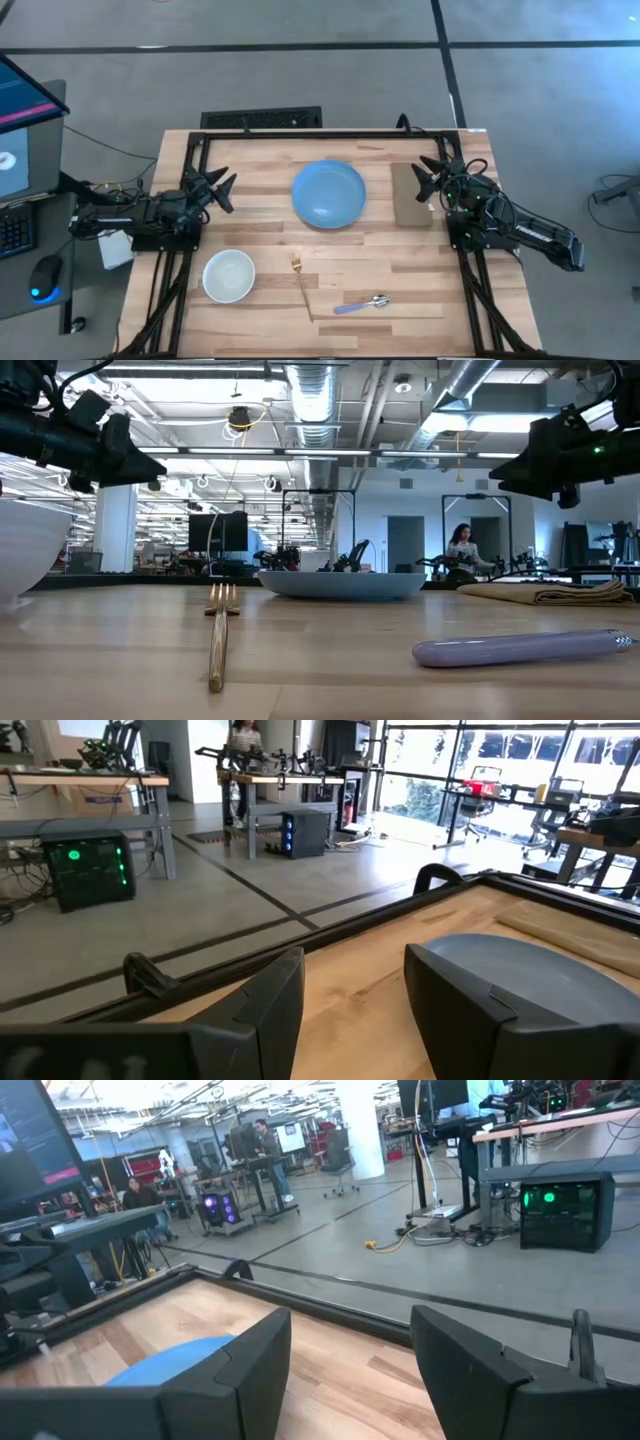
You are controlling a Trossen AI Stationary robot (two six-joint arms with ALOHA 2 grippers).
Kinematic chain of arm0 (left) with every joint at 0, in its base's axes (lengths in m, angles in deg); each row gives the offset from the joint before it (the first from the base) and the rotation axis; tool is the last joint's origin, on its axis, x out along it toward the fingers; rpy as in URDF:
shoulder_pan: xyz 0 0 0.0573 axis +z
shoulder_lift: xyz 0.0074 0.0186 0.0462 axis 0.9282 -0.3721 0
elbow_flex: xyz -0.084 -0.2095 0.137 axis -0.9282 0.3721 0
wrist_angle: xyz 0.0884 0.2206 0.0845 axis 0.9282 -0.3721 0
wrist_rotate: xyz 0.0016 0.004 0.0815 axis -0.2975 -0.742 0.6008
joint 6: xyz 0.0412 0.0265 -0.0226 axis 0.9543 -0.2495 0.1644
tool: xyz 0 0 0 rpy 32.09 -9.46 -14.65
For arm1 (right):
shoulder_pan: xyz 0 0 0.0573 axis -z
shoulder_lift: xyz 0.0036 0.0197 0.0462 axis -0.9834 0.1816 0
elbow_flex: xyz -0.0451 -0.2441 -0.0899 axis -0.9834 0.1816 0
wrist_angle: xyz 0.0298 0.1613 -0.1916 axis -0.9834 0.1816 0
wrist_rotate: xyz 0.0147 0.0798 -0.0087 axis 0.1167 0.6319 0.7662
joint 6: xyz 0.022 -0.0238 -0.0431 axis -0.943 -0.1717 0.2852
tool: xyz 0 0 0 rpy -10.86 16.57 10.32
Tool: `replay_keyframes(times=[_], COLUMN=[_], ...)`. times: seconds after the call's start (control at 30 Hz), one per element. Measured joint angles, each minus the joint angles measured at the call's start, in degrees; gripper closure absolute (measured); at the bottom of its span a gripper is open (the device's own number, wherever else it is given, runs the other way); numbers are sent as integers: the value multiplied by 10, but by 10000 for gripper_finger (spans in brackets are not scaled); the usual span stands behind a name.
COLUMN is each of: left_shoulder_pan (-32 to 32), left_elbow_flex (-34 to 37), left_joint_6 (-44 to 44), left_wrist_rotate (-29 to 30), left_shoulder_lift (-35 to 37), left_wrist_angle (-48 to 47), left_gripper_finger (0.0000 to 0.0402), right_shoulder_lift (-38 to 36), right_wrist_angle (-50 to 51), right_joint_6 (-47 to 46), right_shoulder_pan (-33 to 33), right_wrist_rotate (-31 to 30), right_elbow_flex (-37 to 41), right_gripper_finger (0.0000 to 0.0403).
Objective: Set table place
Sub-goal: Place the blue plate in the center of the table
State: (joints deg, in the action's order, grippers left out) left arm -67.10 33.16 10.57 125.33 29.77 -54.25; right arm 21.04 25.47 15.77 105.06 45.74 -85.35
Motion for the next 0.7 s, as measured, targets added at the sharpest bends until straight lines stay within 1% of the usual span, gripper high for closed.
replay_keyframes(times=[0.07, 0.23, 0.3, 0.4, 0.57, 0.7], left_shoulder_pan=[0, 0, 0, 0, 0, 0], left_elbow_flex=[0, 0, 0, 0, 0, 0], left_joint_6=[-10, -14, -14, -14, -14, -14], left_wrist_rotate=[0, 0, 0, 0, 0, 0], left_shoulder_lift=[0, 0, 0, 0, 0, 0], left_wrist_angle=[0, 0, 0, 0, 0, 0], left_gripper_finger=[237, 237, 237, 237, 237, 237], right_shoulder_lift=[0, 0, 0, 0, 0, 0], right_wrist_angle=[-5, -17, -16, -8, -3, -2], right_joint_6=[-30, -174, -198, -185, -127, -124], right_shoulder_pan=[0, 1, 1, 3, 10, 8], right_wrist_rotate=[0, -2, -2, -2, -2, -1], right_elbow_flex=[1, 1, 1, 1, 1, 0], right_gripper_finger=[173, 173, 173, 173, 173, 173])
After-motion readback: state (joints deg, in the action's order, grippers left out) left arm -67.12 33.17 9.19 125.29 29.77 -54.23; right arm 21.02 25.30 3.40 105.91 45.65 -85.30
